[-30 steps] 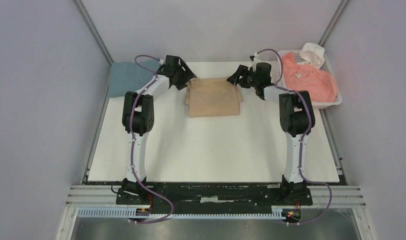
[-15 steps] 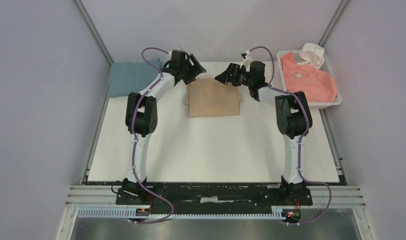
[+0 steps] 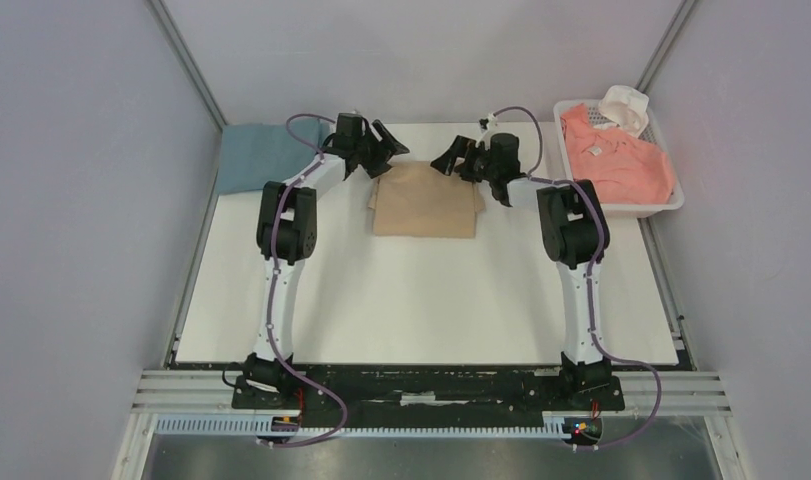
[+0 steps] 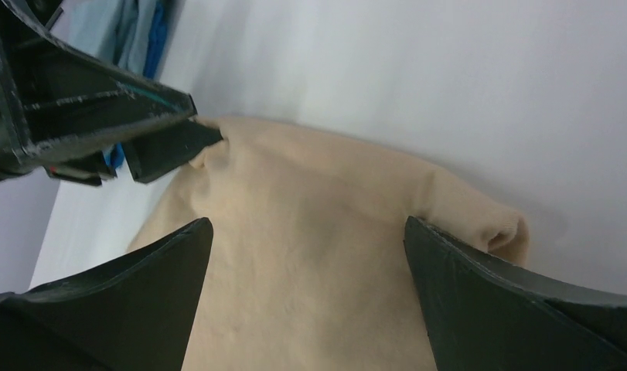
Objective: Fold and stack the t-shirts
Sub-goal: Smooth out wrinkles on the folded tshirt
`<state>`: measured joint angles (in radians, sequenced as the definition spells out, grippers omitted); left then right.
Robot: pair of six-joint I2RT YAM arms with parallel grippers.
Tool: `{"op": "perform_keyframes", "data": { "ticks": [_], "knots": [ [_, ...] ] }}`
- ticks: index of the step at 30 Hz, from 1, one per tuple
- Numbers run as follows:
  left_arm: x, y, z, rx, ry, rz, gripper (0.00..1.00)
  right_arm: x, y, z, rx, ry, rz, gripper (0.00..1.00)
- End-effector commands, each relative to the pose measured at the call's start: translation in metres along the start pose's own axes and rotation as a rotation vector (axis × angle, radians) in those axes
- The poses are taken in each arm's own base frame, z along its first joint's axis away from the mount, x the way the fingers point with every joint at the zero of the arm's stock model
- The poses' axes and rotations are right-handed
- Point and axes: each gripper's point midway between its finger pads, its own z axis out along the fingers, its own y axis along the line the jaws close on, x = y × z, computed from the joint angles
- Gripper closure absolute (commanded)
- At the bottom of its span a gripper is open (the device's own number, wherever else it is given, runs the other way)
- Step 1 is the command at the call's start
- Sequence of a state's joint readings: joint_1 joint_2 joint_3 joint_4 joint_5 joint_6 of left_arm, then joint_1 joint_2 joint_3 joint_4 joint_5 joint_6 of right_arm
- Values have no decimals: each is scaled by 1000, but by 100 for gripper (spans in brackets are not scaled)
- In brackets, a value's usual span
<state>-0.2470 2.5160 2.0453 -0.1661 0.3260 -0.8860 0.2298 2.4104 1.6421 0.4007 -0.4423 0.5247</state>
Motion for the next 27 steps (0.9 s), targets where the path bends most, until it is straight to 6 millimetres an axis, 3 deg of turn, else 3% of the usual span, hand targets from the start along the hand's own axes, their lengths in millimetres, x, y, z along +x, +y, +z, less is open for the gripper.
{"op": "perform_keyframes", "data": {
  "ticks": [1, 6, 8, 10, 13, 17, 21, 24, 27],
  "knots": [
    [53, 35, -22, -89, 108, -63, 20, 99, -33, -59, 197, 183, 127, 2],
    [100, 57, -85, -103, 134, -47, 20, 143, -7, -125, 187, 229, 112, 2],
    [122, 68, -113, -109, 150, -36, 19, 150, 8, -149, 166, 222, 80, 2],
    [138, 66, -138, -83, 175, -23, 18, 158, 25, -172, 150, 217, 25, 2],
    [141, 54, -162, -48, 154, -1, 15, 160, 45, -193, 162, 226, -57, 2],
    [137, 29, -192, -45, 118, 75, 14, 127, 71, -203, 169, 144, -151, 2],
    [141, 26, -226, -142, 49, 170, 14, 86, 99, -214, 158, 54, -214, 2],
    [145, 32, -251, -194, -1, 206, 14, 70, 111, -235, 150, -28, -231, 2],
    [158, 51, -267, -218, -21, 200, 14, 65, 105, -262, 186, -121, -257, 2]
  ]
}}
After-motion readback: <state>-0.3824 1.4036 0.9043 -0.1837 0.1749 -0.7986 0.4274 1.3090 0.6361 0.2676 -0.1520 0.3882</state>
